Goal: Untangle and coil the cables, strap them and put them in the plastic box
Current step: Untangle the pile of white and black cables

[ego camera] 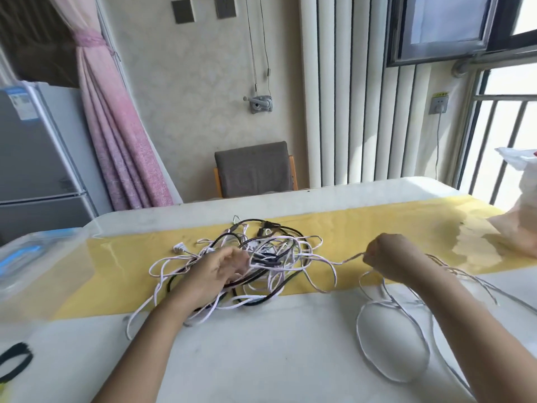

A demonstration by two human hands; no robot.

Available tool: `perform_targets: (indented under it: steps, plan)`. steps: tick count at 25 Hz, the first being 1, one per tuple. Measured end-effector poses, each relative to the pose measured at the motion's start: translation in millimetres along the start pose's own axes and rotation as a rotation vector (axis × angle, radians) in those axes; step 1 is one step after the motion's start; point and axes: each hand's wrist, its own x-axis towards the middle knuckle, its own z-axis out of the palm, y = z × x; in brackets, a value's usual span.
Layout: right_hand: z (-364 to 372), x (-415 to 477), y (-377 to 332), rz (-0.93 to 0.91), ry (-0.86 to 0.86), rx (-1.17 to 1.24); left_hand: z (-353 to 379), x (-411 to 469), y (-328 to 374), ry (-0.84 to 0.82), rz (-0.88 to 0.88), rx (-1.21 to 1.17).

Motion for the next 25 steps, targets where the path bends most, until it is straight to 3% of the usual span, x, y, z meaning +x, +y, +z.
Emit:
perform_targets:
  steps: [4,9,12,14,16,20,23,25]
  plan:
    - [20,-11,-24,-0.255,-0.009,0.012,7,-7,6,0.147,0.038,0.018]
    - [18,-17,-39,-0.29,0.121,0.215,12,-9,3,0.16,0.036,0.037]
    - [16,-17,-41,-0.25,0.151,0.165,14,-8,3,0.199,0.012,0.035]
    - [20,-12,-39,-0.218,0.082,0.194,14,-8,2,0.187,0.012,0.073]
    - [20,-10,-38,-0.219,-0.043,0.369,13,-8,2,0.162,0.014,0.08]
    - [21,-8,-36,-0.312,-0.059,0.685,13,-10,2,0.118,-0.004,0.115]
    - [25,-10,-38,-0.434,-0.2,0.841,14,-11,4,0.146,0.027,0.27]
    - [30,-13,-42,-0.486,-0.223,0.794,15,-10,3,0.161,0.068,0.411]
